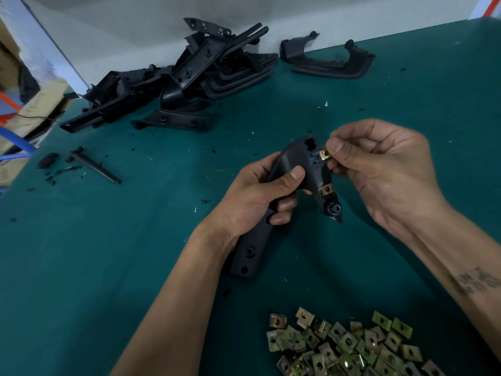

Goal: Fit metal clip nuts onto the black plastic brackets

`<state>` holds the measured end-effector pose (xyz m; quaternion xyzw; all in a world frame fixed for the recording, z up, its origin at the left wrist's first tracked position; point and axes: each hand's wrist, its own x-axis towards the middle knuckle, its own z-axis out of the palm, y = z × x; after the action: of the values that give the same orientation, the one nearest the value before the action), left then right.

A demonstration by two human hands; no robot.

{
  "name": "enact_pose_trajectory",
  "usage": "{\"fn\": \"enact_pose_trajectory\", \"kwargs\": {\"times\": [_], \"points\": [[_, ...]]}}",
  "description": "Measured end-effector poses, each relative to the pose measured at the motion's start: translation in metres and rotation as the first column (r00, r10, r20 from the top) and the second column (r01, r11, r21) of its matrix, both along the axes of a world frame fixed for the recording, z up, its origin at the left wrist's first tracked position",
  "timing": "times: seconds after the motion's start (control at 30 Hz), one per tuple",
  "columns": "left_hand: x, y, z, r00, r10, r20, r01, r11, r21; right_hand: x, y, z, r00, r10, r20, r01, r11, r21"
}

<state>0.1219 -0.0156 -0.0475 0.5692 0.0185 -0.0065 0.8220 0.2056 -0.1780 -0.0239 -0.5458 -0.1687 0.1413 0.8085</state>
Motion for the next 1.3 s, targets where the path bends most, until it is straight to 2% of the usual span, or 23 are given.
{"fn": "enact_pose_trajectory", "kwargs": {"times": [0.1,0.2,0.33,0.47,0.63,0.83,1.0,1.17,1.2,1.3], "points": [[0.0,0.0,0.0,1.0,-0.007,0.006,0.007,1.0,0.004,-0.003,0.0,-0.001,0.997,0.039,-0.064,-0.035,0.998,0.054],[-0.001,0.001,0.0,1.0,-0.017,0.016,0.017,1.0,-0.005,-0.006,0.002,-0.001,0.974,0.103,-0.2,-0.084,0.991,0.103],[-0.001,0.001,-0.001,0.998,-0.053,0.031,0.054,0.998,-0.013,-0.008,0.002,0.0,0.88,0.248,-0.405,-0.188,0.965,0.182],[-0.001,0.001,0.0,0.997,-0.063,0.04,0.063,0.998,-0.001,-0.013,0.001,0.001,0.802,0.321,-0.503,-0.222,0.943,0.247],[-0.002,0.001,0.001,0.996,-0.067,0.062,0.068,0.998,-0.002,-0.015,0.004,0.001,0.831,0.325,-0.452,-0.254,0.944,0.211],[-0.002,-0.001,0.003,0.995,-0.076,0.07,0.077,0.997,-0.013,-0.014,0.002,-0.008,0.804,0.396,-0.444,-0.297,0.914,0.278],[-0.005,0.0,0.005,0.982,-0.175,0.068,0.174,0.985,0.015,-0.003,-0.006,-0.016,0.675,0.594,-0.438,-0.513,0.804,0.301],[-0.008,0.001,0.005,0.951,-0.301,0.068,0.299,0.954,0.036,0.009,-0.008,-0.018,0.54,0.798,-0.266,-0.77,0.597,0.227],[-0.008,0.001,0.005,0.947,-0.311,0.074,0.309,0.95,0.035,0.008,-0.007,-0.017,0.534,0.81,-0.244,-0.787,0.581,0.206],[-0.009,0.002,0.006,0.936,-0.342,0.083,0.34,0.94,0.041,0.009,-0.008,-0.015,0.566,0.773,-0.285,-0.775,0.617,0.135]]}}
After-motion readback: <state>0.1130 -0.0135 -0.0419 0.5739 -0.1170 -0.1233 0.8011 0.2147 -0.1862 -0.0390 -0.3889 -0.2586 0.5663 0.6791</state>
